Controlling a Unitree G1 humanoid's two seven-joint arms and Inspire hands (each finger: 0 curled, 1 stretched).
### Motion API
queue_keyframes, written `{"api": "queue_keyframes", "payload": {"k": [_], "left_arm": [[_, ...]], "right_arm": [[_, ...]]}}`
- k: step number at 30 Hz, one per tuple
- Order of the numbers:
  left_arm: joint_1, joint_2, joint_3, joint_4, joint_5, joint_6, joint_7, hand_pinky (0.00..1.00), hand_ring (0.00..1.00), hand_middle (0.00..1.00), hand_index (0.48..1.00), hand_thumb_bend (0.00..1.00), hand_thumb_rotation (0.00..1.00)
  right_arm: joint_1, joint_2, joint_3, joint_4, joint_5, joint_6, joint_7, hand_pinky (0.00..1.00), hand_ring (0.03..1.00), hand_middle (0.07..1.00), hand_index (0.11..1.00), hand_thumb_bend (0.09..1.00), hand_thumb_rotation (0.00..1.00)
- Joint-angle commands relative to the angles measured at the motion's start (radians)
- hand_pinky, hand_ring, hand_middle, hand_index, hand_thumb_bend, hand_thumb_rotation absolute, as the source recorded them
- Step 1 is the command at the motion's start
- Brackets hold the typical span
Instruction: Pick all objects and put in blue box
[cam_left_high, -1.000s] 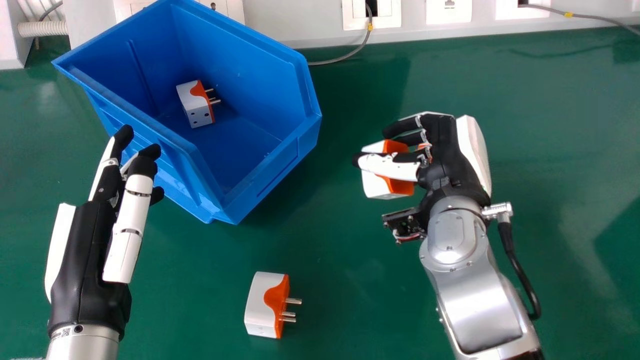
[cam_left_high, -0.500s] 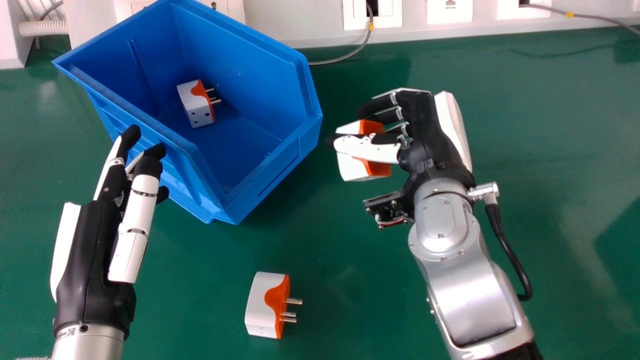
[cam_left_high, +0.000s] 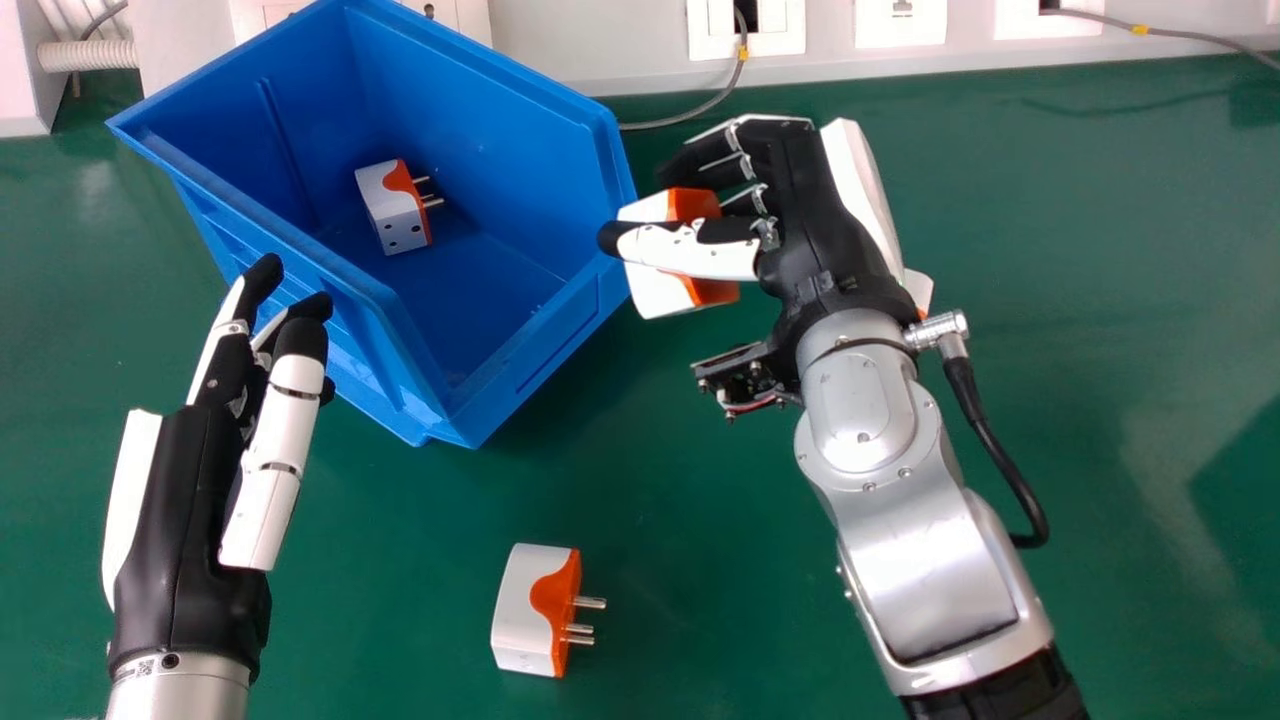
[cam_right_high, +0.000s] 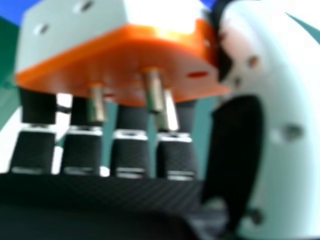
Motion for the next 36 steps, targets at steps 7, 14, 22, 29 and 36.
{"api": "queue_keyframes", "payload": {"k": [7, 14, 22, 29, 36], "left_arm": [[0.012, -0.013, -0.016, -0.02, 0.014, -0.027, 0.018, 0.84, 0.9, 0.88, 0.939, 0.47, 0.88], [0.02, -0.015, -0.03, -0.028, 0.022, -0.028, 0.023, 0.84, 0.89, 0.88, 0.935, 0.45, 0.88], [0.039, -0.016, -0.04, -0.04, 0.031, -0.039, 0.029, 0.84, 0.89, 0.88, 0.932, 0.45, 0.88], [0.051, -0.027, -0.052, -0.045, 0.052, -0.053, 0.043, 0.83, 0.89, 0.87, 0.928, 0.45, 0.88], [0.064, -0.047, -0.067, -0.054, 0.069, -0.059, 0.062, 0.82, 0.88, 0.87, 0.922, 0.45, 0.88]], "right_arm": [[-0.121, 0.018, 0.001, 0.065, 0.004, -0.044, 0.002, 0.35, 0.429, 0.534, 0.493, 0.494, 0.0], [-0.184, 0.049, -0.011, 0.142, 0.024, -0.059, -0.003, 0.35, 0.427, 0.536, 0.503, 0.493, 0.0], [-0.268, 0.065, 0.015, 0.259, 0.035, -0.086, -0.016, 0.35, 0.421, 0.531, 0.511, 0.493, 0.0], [-0.351, 0.079, 0.025, 0.421, 0.05, -0.17, -0.02, 0.34, 0.413, 0.514, 0.536, 0.491, 0.0], [-0.444, 0.083, 0.037, 0.587, 0.047, -0.232, -0.031, 0.32, 0.405, 0.523, 0.53, 0.488, 0.0]]}}
